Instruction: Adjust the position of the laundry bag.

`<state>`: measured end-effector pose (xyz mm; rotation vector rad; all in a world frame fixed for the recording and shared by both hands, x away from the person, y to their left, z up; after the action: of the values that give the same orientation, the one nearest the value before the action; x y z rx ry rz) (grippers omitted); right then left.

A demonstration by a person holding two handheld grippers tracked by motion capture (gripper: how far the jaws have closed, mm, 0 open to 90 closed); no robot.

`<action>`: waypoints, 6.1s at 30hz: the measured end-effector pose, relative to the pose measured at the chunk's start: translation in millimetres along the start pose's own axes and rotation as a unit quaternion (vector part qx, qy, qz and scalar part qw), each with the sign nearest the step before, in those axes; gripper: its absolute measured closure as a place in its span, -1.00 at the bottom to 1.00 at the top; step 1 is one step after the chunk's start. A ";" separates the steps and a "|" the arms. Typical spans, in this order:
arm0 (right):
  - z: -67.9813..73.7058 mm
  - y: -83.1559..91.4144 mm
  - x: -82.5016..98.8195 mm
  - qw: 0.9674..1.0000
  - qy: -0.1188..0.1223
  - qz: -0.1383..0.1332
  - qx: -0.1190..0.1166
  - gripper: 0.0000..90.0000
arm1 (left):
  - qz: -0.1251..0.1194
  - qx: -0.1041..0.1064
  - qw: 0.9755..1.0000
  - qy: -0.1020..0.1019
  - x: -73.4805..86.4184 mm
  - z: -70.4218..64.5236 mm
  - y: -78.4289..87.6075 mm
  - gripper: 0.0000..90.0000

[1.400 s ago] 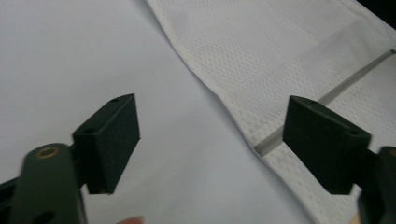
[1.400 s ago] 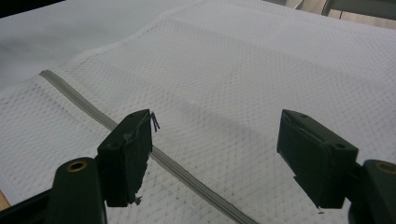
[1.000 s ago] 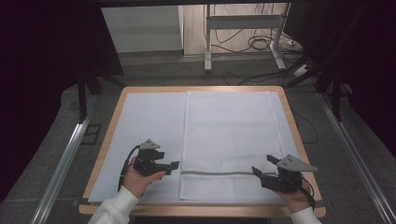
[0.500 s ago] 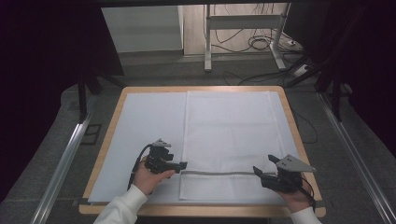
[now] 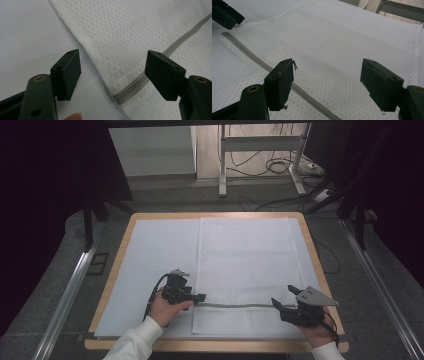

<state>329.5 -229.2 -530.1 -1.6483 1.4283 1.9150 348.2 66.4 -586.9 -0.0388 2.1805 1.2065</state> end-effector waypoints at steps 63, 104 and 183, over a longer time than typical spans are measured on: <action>-84.4 0.4 2.2 0.984 -0.116 0.122 0.061 -0.36 | -0.031 0.006 0.999 -0.025 -4.1 0.0 -5.3 0.98; -107.6 -19.3 54.0 0.953 -0.188 0.229 0.058 0.06 | -0.039 0.008 0.999 -0.022 -6.3 -1.0 -5.5 0.98; -68.6 -43.1 30.1 0.968 -0.135 0.211 0.021 0.96 | -0.060 -0.006 0.998 0.004 1.8 31.0 26.7 0.99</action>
<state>392.6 -272.9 -569.9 -1.0677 1.7898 2.2026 354.3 106.2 -579.5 -0.1777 2.1448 1.1530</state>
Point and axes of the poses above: each handheld gripper's, and its own axes: y roughly backward along the jaws, x roughly out of its underside, z roughly to its left, the point moved 9 cm from there along -y, roughly forward along the jaws, and after that the axes turned 2 degrees about z, right-handed, at the moved point
